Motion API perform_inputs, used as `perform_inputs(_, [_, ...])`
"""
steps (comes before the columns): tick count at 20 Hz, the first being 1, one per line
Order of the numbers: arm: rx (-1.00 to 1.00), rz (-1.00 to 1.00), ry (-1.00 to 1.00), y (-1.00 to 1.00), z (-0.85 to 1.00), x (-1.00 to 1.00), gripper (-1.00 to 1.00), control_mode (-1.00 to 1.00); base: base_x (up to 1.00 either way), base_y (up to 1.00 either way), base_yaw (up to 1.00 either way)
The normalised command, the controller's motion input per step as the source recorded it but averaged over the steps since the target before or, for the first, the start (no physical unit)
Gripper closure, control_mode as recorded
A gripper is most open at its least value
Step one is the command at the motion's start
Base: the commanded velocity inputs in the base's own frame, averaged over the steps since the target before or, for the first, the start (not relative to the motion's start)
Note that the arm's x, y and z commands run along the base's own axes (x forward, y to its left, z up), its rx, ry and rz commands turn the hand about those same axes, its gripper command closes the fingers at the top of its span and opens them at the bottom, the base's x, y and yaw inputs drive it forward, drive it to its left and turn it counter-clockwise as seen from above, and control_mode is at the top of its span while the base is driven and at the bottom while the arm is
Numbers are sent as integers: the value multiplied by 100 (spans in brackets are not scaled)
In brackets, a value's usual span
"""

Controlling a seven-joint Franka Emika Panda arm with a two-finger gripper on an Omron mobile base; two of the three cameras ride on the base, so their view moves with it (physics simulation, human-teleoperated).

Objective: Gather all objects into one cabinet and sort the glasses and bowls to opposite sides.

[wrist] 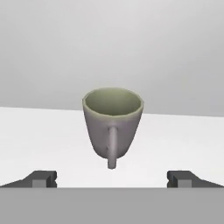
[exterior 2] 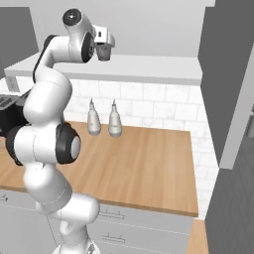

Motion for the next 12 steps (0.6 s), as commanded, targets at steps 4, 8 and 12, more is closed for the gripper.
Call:
perform_inputs(4, [0, 0, 0, 0, -26, 29, -100, -100, 0, 0, 0])
perform_inputs(8, [0, -2, 0, 0, -9, 31, -100, -100, 0, 0, 0])
perform_inputs(12, [0, -5, 0, 0, -4, 43, -100, -100, 0, 0, 0])
